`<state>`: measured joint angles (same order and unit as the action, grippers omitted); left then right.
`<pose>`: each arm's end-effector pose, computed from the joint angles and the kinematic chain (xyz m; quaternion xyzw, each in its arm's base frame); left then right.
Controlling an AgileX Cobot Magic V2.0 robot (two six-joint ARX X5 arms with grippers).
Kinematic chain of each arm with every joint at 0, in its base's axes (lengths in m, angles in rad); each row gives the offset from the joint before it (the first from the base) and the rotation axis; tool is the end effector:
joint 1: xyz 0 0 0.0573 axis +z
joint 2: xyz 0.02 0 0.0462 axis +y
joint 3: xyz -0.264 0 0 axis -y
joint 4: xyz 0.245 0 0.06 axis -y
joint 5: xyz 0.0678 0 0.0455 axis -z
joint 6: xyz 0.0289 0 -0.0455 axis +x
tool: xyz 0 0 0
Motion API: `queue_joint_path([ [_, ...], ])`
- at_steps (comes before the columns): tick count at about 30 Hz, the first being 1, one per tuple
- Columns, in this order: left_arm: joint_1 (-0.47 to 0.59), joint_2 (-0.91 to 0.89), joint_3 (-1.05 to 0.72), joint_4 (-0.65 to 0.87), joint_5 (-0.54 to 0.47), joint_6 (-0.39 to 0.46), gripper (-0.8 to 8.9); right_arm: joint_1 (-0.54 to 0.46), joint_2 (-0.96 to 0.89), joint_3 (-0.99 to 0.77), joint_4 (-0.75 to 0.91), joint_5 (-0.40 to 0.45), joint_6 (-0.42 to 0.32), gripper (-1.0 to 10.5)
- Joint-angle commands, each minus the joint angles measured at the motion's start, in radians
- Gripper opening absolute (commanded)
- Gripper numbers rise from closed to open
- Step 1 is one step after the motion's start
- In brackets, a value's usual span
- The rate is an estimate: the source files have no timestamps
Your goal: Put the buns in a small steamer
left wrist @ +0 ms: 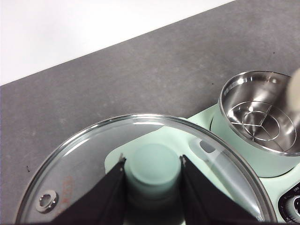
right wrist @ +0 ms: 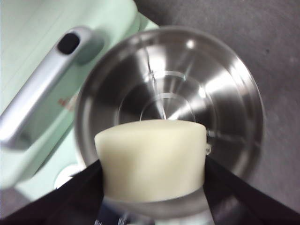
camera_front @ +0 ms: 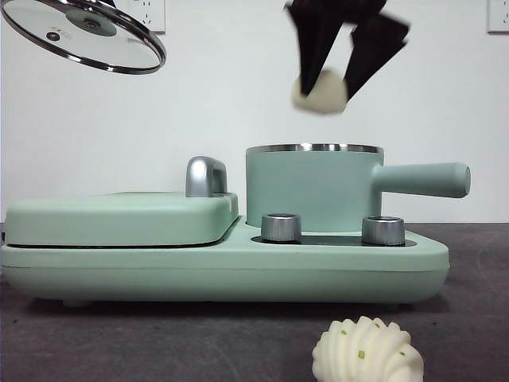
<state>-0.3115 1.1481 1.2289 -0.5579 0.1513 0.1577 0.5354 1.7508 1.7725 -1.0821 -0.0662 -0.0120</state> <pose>0.2239 -0.0767 0.3796 0.0933 0.2173 -0.2407 0.9414 0.3070 0.1843 0.3442 -0.1225 0.4903 0.2586 0.8233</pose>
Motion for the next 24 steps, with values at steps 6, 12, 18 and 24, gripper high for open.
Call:
queue_joint_path([
  [6, -0.002, -0.003, 0.017, 0.025, -0.001, 0.01, 0.16, -0.002, 0.156, 0.036, 0.066, -0.013, -0.031, 3.0],
  [12, -0.002, -0.003, 0.017, 0.025, -0.001, 0.01, 0.15, -0.002, 0.22, 0.036, 0.132, -0.021, -0.034, 3.0],
  [18, -0.002, 0.001, 0.017, 0.025, -0.001, 0.01, 0.16, -0.008, 0.257, 0.036, 0.148, -0.02, -0.034, 3.3],
  [24, -0.002, 0.005, 0.017, 0.024, -0.001, 0.01, 0.16, -0.008, 0.23, 0.081, 0.111, -0.024, -0.035, 4.6],
])
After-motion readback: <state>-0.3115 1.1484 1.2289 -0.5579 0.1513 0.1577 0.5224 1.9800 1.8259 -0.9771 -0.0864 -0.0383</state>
